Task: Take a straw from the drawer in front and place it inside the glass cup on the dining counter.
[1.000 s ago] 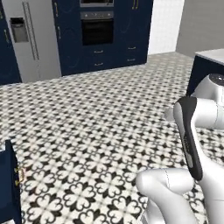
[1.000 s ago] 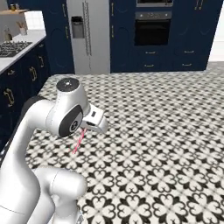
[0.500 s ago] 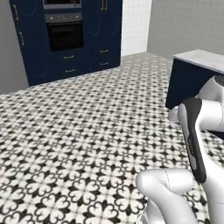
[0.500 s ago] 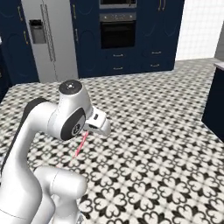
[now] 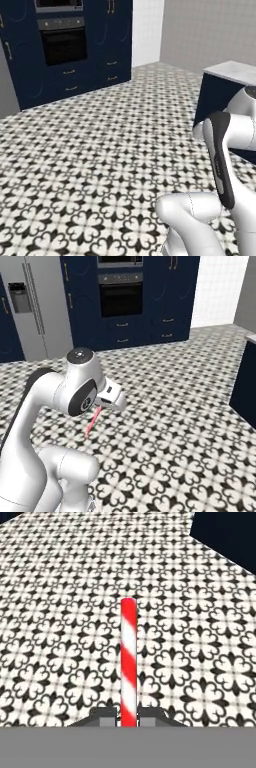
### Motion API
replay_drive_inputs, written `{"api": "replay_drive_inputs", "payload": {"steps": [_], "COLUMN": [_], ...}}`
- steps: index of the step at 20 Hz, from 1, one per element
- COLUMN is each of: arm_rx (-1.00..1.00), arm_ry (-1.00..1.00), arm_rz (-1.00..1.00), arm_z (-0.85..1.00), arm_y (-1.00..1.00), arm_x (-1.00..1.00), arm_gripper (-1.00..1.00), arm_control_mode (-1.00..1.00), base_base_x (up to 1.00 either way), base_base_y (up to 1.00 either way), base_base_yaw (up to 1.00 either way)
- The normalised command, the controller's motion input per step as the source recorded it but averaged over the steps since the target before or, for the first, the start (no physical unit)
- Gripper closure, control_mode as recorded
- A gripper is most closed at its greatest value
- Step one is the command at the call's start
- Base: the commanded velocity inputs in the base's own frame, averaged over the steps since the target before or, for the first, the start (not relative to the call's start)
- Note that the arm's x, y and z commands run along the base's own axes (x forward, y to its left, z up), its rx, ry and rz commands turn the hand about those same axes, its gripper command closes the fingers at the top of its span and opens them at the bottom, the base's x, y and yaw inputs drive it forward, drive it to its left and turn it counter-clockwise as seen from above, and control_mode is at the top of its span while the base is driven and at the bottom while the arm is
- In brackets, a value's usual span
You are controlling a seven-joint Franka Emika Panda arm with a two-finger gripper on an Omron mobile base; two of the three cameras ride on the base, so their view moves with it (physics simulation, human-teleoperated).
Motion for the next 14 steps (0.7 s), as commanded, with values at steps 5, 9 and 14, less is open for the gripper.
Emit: {"api": "replay_drive_inputs", "payload": {"steps": [5, 9, 14], "arm_rx": [0.00, 0.00, 0.00], "arm_ry": [0.00, 0.00, 0.00], "arm_rz": [0.00, 0.00, 0.00], "arm_z": [0.00, 0.00, 0.00], "arm_y": [0.00, 0.00, 0.00], "arm_x": [0.00, 0.00, 0.00], "arm_gripper": [1.00, 1.00, 1.00], "arm_control_mode": [1.00, 1.00, 1.00], "base_base_x": [1.00, 1.00, 1.00], "base_base_y": [0.00, 0.00, 0.00], "base_base_yaw": [-0.09, -0.11, -0.15]}}
